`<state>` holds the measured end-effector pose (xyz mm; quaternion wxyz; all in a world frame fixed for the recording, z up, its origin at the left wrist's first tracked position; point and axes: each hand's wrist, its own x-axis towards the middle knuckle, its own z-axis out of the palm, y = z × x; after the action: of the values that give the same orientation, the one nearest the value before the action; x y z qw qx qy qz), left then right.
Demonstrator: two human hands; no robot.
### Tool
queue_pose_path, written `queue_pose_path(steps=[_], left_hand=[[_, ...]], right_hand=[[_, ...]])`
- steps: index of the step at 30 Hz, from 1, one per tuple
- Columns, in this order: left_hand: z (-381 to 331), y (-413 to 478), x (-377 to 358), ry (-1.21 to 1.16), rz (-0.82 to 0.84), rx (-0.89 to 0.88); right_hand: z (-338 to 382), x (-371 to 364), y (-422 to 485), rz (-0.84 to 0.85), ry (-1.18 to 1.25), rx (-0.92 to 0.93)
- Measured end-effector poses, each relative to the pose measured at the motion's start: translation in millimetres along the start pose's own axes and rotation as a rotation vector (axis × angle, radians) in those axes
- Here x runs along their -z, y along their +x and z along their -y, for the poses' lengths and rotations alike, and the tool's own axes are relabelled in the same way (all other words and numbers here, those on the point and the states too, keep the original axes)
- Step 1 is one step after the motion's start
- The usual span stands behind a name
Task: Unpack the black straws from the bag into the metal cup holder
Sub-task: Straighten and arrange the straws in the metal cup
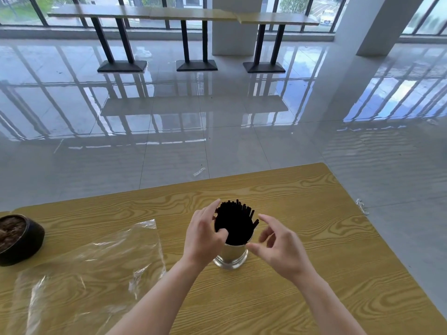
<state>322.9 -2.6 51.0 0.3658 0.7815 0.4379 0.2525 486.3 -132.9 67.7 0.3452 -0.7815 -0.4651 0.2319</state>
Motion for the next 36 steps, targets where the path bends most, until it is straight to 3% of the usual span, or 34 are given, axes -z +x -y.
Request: queue_pose_path(steps=[3, 15, 19, 24, 31, 36], left_hand=[[-1, -5, 0, -0.018, 0.054, 0.018], [7, 3, 1, -0.036, 0.031, 0.076], [2, 7, -7, 0.024, 0.045, 0.061], [-6, 18, -12, 0.085, -0.071, 0.054], [-6, 20, -11, -0.037, -0.163, 0.072], [-7, 25, -5, -0.089, -0.151, 0.093]], right_hand=[[6, -15, 3, -0.007, -0.135, -0.018], [19, -17, 53, -0.131, -0.081, -0.056], [22, -18, 63, -0.074, -0.081, -0.041], [21, -21, 68, 0.021, -0.081, -0.008], [24, -18, 79, -0.008, -0.130, 0.087], [27, -16, 92, 0.040, -0.072, 0.056]])
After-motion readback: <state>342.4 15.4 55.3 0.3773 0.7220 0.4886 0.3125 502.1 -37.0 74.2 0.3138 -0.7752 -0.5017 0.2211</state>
